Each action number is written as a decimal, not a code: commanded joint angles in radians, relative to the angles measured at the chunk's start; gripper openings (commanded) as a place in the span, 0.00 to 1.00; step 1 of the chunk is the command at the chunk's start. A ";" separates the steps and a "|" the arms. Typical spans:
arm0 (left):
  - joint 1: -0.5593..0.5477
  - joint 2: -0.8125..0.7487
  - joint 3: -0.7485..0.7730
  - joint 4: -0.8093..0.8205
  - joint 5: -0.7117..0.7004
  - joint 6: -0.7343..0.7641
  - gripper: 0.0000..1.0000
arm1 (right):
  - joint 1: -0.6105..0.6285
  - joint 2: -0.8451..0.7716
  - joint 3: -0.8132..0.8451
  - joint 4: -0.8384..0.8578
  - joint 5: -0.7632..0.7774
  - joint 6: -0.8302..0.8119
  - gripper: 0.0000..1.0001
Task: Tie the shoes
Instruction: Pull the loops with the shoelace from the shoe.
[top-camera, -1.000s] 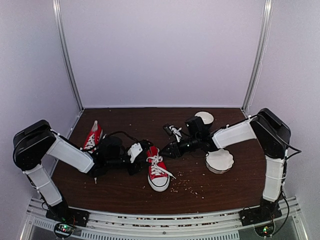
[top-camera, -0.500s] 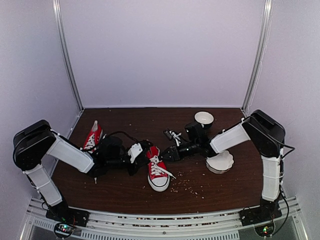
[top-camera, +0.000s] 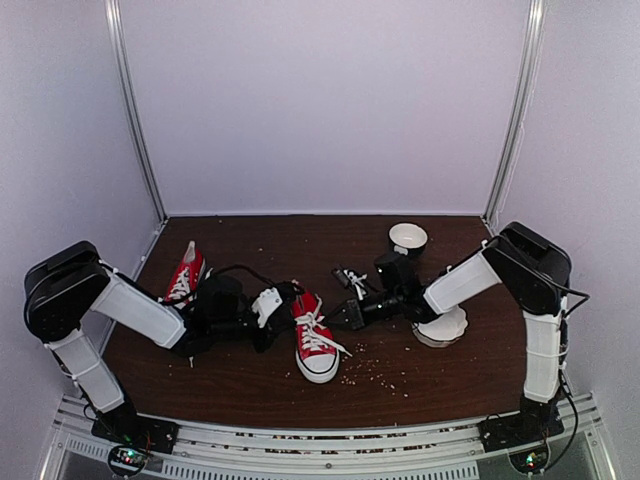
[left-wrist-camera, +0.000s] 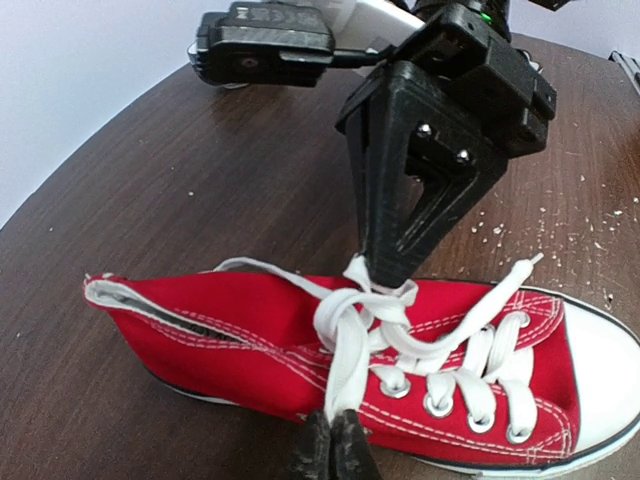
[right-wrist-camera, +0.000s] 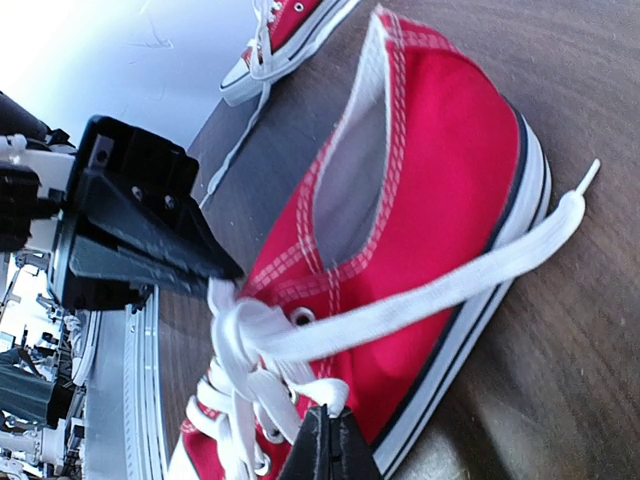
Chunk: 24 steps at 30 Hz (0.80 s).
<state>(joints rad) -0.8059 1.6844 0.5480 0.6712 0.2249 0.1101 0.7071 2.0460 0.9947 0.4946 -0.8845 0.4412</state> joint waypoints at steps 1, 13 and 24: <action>0.003 -0.035 -0.020 -0.008 -0.095 -0.048 0.00 | -0.001 -0.064 -0.036 -0.050 0.019 -0.045 0.00; 0.030 -0.043 -0.041 -0.048 -0.184 -0.109 0.00 | 0.034 -0.205 -0.108 -0.291 0.155 -0.204 0.00; 0.058 -0.029 -0.051 -0.052 -0.203 -0.125 0.00 | 0.061 -0.227 -0.140 -0.392 0.207 -0.244 0.00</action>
<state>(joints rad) -0.7666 1.6588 0.5106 0.6117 0.0544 0.0010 0.7567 1.8454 0.8738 0.1711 -0.7158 0.2283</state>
